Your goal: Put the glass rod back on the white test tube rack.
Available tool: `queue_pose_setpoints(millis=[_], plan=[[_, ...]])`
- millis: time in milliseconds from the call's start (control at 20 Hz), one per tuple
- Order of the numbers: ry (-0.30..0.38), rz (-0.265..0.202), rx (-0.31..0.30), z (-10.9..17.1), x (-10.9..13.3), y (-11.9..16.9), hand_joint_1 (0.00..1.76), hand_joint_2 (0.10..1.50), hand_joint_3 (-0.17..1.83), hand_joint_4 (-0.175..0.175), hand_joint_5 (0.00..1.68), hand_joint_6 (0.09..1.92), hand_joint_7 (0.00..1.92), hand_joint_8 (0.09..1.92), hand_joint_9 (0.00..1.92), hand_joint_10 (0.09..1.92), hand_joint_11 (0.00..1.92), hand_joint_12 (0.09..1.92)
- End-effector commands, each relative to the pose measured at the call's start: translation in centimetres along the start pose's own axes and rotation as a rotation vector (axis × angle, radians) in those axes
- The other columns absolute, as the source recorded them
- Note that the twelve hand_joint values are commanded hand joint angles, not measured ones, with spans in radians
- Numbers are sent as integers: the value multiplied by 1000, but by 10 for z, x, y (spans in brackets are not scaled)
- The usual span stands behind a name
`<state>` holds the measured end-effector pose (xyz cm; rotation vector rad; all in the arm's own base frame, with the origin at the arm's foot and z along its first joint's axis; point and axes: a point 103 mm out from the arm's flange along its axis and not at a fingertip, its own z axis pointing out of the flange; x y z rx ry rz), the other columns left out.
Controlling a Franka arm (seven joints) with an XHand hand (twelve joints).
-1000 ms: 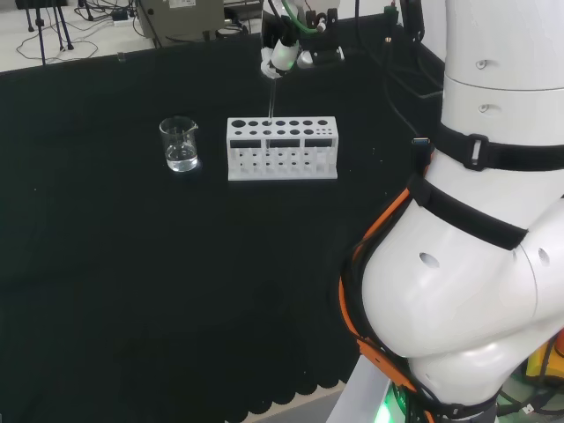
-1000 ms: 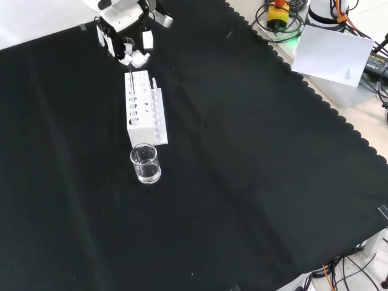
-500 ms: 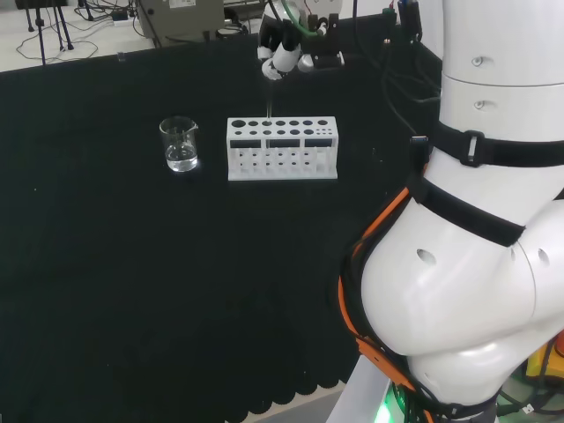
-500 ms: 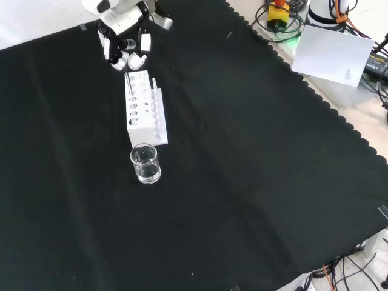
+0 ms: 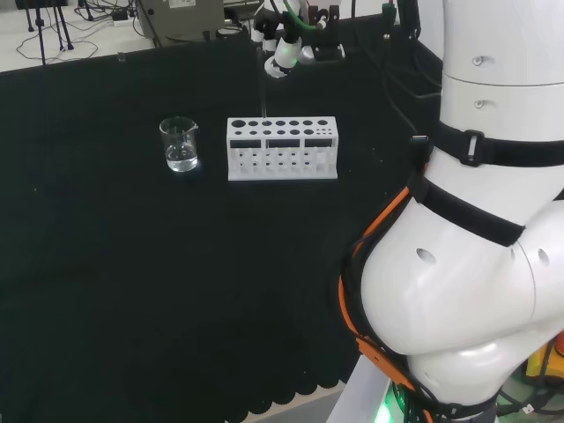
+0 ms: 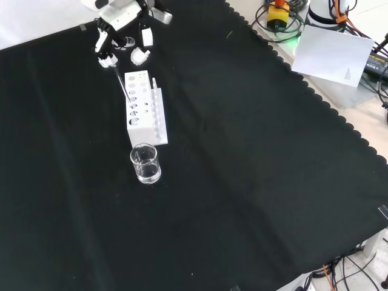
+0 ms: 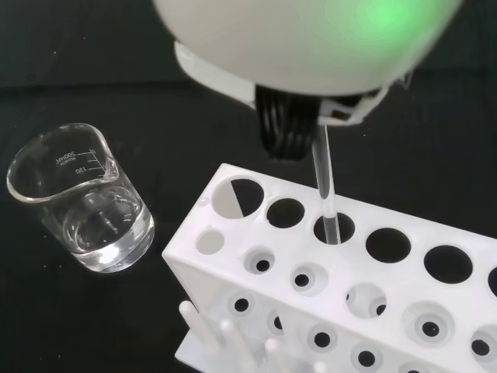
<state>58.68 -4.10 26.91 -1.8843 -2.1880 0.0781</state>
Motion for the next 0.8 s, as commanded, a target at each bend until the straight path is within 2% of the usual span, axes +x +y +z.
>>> queue_pose_setpoints(millis=[50, 200, 450, 750, 800], plan=[[19, 9, -28, -4, -5, -5, 1324, 387, 917, -175, 428, 906, 884, 715, 1758, 821, 1489, 767], [21, 14, -48, -10, -8, -11, 1324, 387, 915, -175, 438, 903, 884, 719, 1758, 820, 1491, 768], [16, 9, -48, -22, -4, -13, 1325, 388, 912, -175, 451, 900, 889, 723, 1758, 819, 1492, 769], [1, 11, -55, -23, -4, -17, 1327, 391, 906, -175, 473, 899, 895, 725, 1758, 816, 1490, 769], [-14, 16, -47, -21, -1, -11, 1327, 391, 906, -175, 476, 899, 896, 726, 1758, 816, 1490, 768]])
